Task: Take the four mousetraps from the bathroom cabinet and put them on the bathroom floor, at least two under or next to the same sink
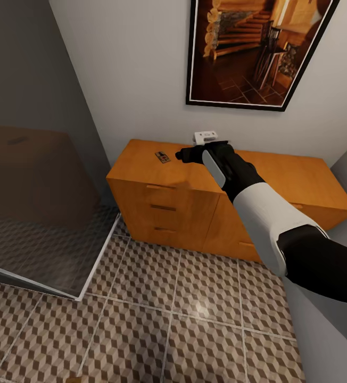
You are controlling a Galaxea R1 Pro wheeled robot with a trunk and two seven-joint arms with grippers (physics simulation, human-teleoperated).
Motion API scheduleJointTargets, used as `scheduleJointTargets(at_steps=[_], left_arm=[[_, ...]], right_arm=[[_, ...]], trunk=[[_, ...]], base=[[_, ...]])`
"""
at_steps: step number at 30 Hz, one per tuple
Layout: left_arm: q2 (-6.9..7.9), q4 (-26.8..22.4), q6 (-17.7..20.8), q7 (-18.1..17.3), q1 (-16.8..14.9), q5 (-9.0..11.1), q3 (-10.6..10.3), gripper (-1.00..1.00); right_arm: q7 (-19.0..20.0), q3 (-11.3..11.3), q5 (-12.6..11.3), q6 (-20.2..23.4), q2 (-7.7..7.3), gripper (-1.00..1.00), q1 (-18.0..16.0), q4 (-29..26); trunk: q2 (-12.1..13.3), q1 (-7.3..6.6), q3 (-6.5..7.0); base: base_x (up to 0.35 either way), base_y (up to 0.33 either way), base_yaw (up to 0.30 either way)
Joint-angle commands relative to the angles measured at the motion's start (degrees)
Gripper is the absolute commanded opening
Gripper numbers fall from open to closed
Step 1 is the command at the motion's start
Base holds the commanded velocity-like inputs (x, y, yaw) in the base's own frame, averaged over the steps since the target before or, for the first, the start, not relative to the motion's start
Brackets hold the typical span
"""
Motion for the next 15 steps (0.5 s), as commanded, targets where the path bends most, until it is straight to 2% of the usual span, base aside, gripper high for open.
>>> scheduleJointTargets(at_steps=[1, 8, 15], left_arm=[[0.02, 0.2, -0.3, -0.3, 0.0, 0.4, -0.2, -1.00], [0.13, 0.2, -0.3, -0.2, 0.1, 0.4, -0.1, -1.00], [0.14, 0.2, -0.3, -0.2, 0.1, 0.4, -0.1, -1.00]], right_arm=[[-0.2, 0.1, -0.3, 0.2, 0.00, 1.00, -0.1, 0.0], [-0.2, 0.1, -0.2, 0.2, 0.00, 1.00, 0.0, 0.0], [-0.3, 0.2, 0.1, 0.2, 0.00, 1.00, 0.0, 3.1]], trunk=[[-0.1, 0.03, -0.08], [-0.1, 0.03, -0.08], [-0.1, 0.03, -0.08]], base=[[0.000, 0.000, 0.000], [0.017, 0.000, 0.000], [0.142, 0.000, 0.000]])
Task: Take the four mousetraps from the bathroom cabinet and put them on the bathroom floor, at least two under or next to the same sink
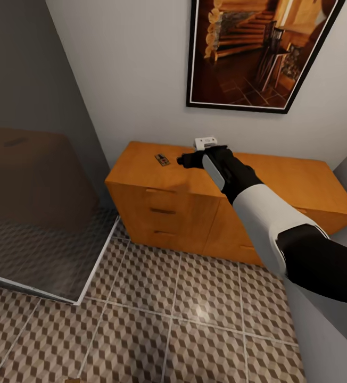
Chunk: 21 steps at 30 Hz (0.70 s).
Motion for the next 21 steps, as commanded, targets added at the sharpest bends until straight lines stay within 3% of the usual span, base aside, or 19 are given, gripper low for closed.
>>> scheduleJointTargets(at_steps=[1, 11, 21], left_arm=[[-0.01, 0.2, -0.3, -0.3, -0.1, 0.4, -0.2, -1.00], [-0.01, 0.2, -0.3, -0.3, -0.1, 0.4, -0.2, -1.00], [-0.01, 0.2, -0.3, -0.3, -0.1, 0.4, -0.3, -1.00]], right_arm=[[-0.2, 0.1, -0.2, 0.2, 0.00, 1.00, 0.0, 0.7], [-0.2, 0.1, -0.2, 0.2, 0.00, 1.00, 0.0, 2.1], [-0.2, 0.2, -0.2, 0.2, 0.00, 1.00, 0.0, 3.3]], trunk=[[-0.1, 0.05, -0.08], [-0.1, 0.05, -0.08], [-0.1, 0.05, -0.08]], base=[[0.249, 0.000, 0.000], [0.235, 0.010, 0.000], [0.114, 0.129, 0.000]])
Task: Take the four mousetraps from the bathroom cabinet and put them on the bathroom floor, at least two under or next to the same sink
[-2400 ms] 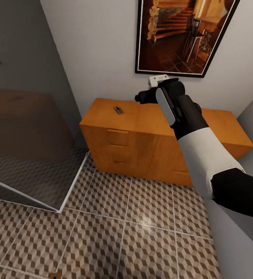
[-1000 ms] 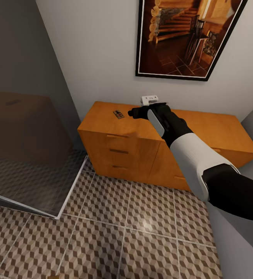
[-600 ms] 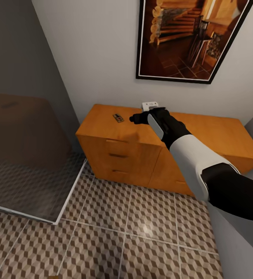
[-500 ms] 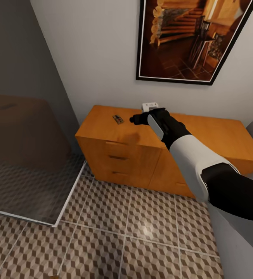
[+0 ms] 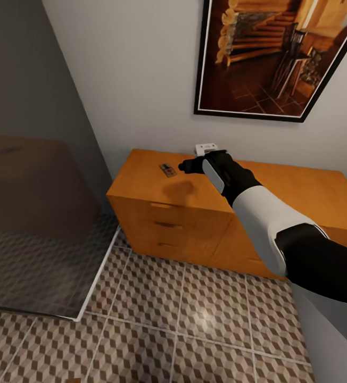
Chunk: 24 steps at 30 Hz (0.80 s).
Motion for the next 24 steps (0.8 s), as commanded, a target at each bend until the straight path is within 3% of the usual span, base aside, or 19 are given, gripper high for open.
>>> scheduleJointTargets(at_steps=[1, 16, 19, 24], left_arm=[[-0.01, 0.2, -0.3, -0.3, -0.1, 0.4, -0.2, -1.00], [-0.01, 0.2, -0.2, -0.3, -0.1, 0.4, -0.2, -1.00], [0.00, 0.2, -0.2, -0.3, -0.1, 0.4, -0.2, -1.00], [0.00, 0.3, -0.2, -0.3, -0.1, 0.4, -0.2, -1.00]], right_arm=[[-0.2, 0.2, -0.3, 0.2, 0.00, 1.00, -0.1, 0.1], [-0.2, 0.2, 0.3, -1.2, 0.00, 1.00, -0.1, 1.8], [-0.2, 0.3, 1.8, -1.6, 0.00, 1.00, -0.1, 1.9], [0.0, 0.3, 6.9, -1.8, 0.00, 1.00, -0.1, 1.9]], trunk=[[-0.1, 0.03, -0.09], [-0.1, 0.03, -0.09], [-0.1, 0.03, -0.09], [-0.1, 0.03, -0.09]], base=[[0.018, 0.210, 0.000], [0.003, 0.053, 0.000], [0.000, 0.000, 0.000], [0.000, 0.000, 0.000]])
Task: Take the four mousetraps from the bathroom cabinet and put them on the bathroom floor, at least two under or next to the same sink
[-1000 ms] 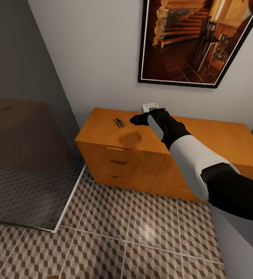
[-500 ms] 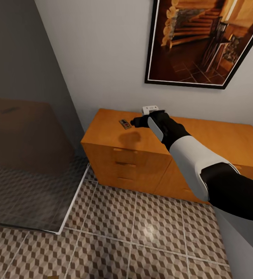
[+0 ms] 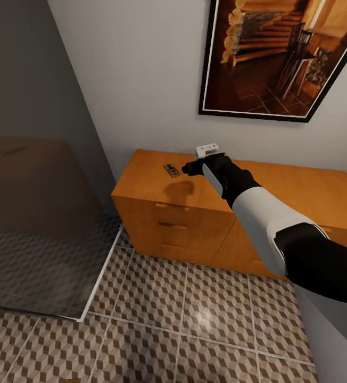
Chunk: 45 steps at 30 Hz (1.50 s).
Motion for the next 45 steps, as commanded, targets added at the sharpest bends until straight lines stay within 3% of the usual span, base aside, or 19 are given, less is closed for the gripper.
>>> scheduleJointTargets(at_steps=[1, 7, 12, 21, 31, 45], left_arm=[[0.01, 0.2, -0.3, -0.3, -0.1, 0.4, -0.2, -1.00], [0.07, 0.2, -0.3, -0.3, -0.1, 0.4, -0.2, -1.00], [0.08, 0.2, -0.3, -0.3, -0.1, 0.4, -0.2, -1.00], [0.08, 0.2, -0.3, -0.3, -0.1, 0.4, -0.2, -1.00], [0.03, 0.2, -0.3, -0.3, -0.1, 0.4, -0.2, -1.00], [0.08, 0.2, -0.3, -0.3, -0.1, 0.4, -0.2, -1.00]], right_arm=[[0.2, 0.2, 0.2, 0.2, 0.00, 1.00, -0.1, 0.0], [6.2, 0.2, 2.1, 0.1, 0.00, 1.00, -0.1, 0.0], [8.0, 0.2, 3.5, 0.1, 0.00, 1.00, 0.0, 0.0], [12.4, 0.2, 3.9, -0.3, 0.00, 1.00, 0.0, 0.0], [13.0, 0.1, 3.9, -3.2, 0.00, 1.00, 0.2, 0.1], [13.0, 0.2, 3.9, -3.5, 0.00, 1.00, 0.2, 2.5]], trunk=[[-0.1, 0.03, -0.09], [-0.1, 0.03, -0.09], [-0.1, 0.03, -0.09], [-0.1, 0.03, -0.09], [-0.1, 0.03, -0.09], [-0.1, 0.03, -0.12]], base=[[0.000, 0.000, 0.000], [0.000, 0.000, 0.000], [0.000, 0.000, 0.000], [0.000, 0.000, 0.000], [0.083, -0.060, 0.000], [0.107, -0.081, 0.000]])
